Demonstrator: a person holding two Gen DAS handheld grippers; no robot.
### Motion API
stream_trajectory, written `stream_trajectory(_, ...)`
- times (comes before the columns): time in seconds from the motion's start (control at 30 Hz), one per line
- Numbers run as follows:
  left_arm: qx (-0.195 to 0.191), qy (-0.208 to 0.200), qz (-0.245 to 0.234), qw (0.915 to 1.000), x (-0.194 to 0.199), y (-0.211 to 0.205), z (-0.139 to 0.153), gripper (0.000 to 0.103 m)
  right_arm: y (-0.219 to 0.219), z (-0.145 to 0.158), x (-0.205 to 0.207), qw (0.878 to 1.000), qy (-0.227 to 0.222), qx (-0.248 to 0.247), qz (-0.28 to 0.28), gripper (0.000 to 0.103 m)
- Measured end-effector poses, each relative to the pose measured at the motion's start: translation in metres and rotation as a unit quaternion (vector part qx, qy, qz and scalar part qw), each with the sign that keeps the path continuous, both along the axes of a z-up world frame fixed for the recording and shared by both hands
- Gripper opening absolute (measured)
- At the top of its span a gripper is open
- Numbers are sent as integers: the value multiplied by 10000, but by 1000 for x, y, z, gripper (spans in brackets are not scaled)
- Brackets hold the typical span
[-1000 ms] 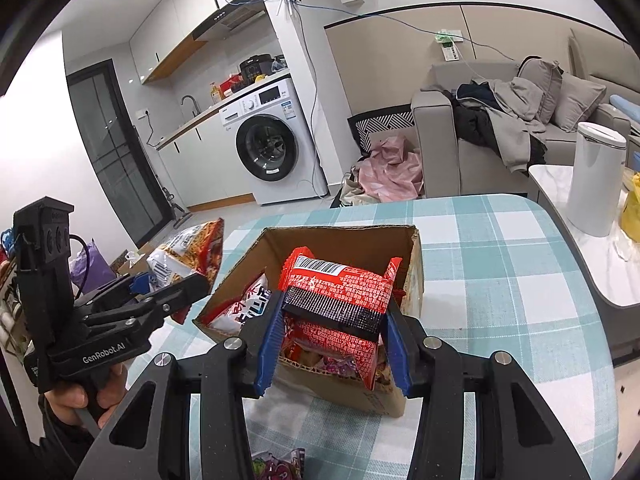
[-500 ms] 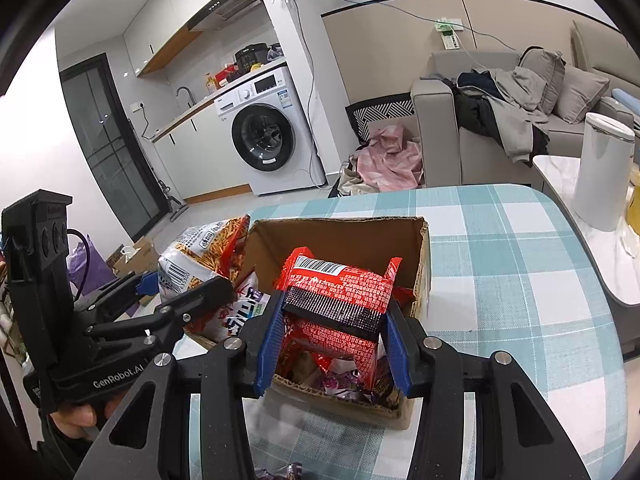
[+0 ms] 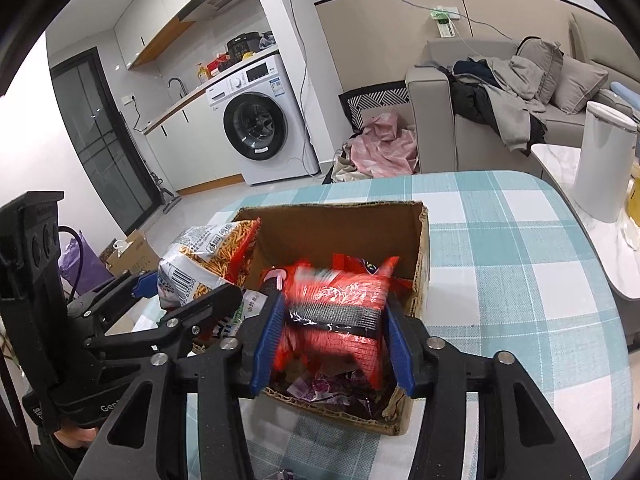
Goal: Organize snacks
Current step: 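Open both grippers to drop the noodle bag and biscuit pack into the box, then withdraw both grippers from the box toward the remaining snacks on the table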
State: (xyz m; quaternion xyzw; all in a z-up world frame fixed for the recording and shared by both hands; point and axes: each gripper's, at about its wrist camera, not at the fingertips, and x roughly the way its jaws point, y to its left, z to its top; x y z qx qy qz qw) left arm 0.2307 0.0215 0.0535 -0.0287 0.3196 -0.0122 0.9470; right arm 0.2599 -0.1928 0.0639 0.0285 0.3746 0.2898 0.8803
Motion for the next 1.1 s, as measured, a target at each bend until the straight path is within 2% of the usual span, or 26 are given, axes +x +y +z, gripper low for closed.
stream_trajectory(0.1,68,-32,18,10000,-4,-2,3,74,-3,5,-3,10000,-52,-5,8,54)
stream_trajectory(0.17,63,-60,-13,10000,-10,-2,6,82,-5,9,-8,9999,-131,-49,18,58)
stream_trajectory(0.23,90,-75,-35,9999,-16,-3,10,83,-10,12,-13,9998,-211,-27,2,72)
stream_trajectory(0.27,103,-99,-42,9999,-20,-3,11,86,-12,14,-16,9997,-231,18,9,76)
stream_trajectory(0.33,91,-126,-14,9999,-28,-2,14,93,-16,16,-21,9997,-209,107,56,90)
stream_trajectory(0.4,23,-119,3,9999,-36,1,16,101,-20,17,-26,9996,-193,200,87,96)
stream_trajectory(0.5,-52,-184,30,9998,-52,5,18,102,-23,17,-35,9996,-185,172,98,102)
stream_trajectory(0.67,-123,-171,122,9997,-77,12,19,102,-24,15,-50,9996,-249,66,121,102)
stream_trajectory(0.8,44,-241,198,9995,-95,9,20,102,-25,14,-58,9997,-173,90,168,102)
stream_trajectory(1.1,16,-250,211,9995,-125,9,21,102,-27,6,-77,9996,-60,-85,279,103)
